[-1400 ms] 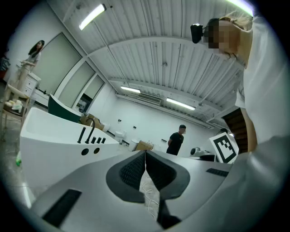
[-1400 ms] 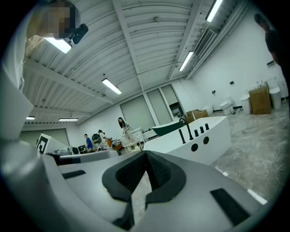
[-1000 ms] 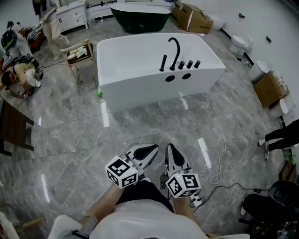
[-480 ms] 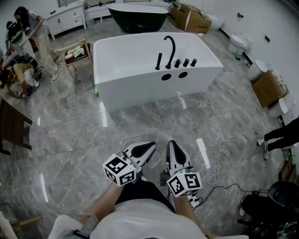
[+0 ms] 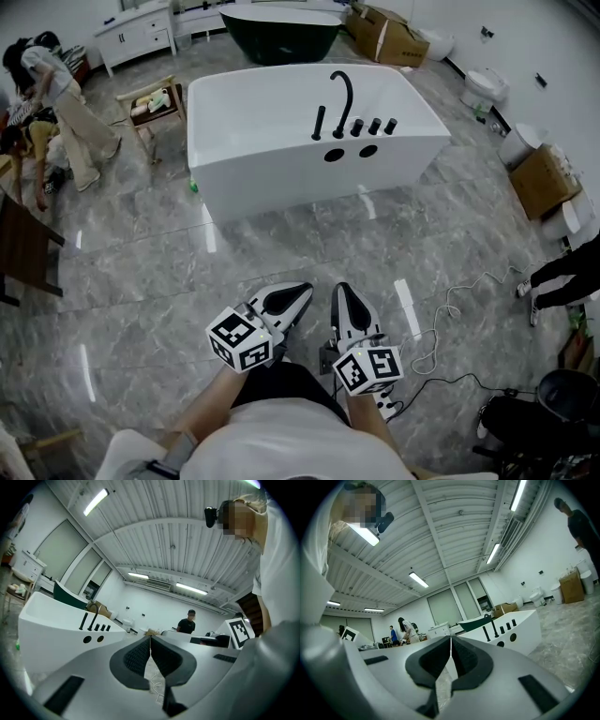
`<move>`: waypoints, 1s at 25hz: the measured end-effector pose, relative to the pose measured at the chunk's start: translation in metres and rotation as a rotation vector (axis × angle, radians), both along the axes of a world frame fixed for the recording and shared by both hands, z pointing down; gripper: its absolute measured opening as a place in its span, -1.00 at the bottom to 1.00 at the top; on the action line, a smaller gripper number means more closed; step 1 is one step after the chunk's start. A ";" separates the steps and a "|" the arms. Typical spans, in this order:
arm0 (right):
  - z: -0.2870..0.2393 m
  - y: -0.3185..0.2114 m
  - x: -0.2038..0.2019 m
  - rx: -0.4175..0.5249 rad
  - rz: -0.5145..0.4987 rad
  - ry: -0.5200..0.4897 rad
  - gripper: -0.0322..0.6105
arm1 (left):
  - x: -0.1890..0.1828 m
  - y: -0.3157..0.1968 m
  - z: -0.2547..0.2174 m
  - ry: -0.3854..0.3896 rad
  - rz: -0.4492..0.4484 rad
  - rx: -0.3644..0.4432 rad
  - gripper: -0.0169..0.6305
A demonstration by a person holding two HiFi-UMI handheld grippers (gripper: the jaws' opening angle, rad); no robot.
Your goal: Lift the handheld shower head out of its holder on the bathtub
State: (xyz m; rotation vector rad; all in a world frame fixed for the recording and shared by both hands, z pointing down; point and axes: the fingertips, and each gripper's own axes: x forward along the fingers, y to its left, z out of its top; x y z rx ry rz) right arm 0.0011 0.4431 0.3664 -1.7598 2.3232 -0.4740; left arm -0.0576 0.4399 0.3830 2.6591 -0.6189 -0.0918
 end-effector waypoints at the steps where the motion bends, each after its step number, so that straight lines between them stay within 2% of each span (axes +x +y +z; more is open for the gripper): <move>1: 0.000 -0.003 0.000 -0.001 0.000 0.000 -0.85 | 0.000 -0.003 0.000 0.000 0.000 0.001 -0.91; 10: 0.002 -0.051 0.008 -0.013 -0.001 0.003 -0.85 | 0.008 -0.052 -0.002 0.001 -0.006 0.000 -0.91; 25: -0.006 -0.180 0.024 -0.017 0.034 0.015 -0.85 | 0.026 -0.185 -0.015 0.011 0.038 0.010 -0.91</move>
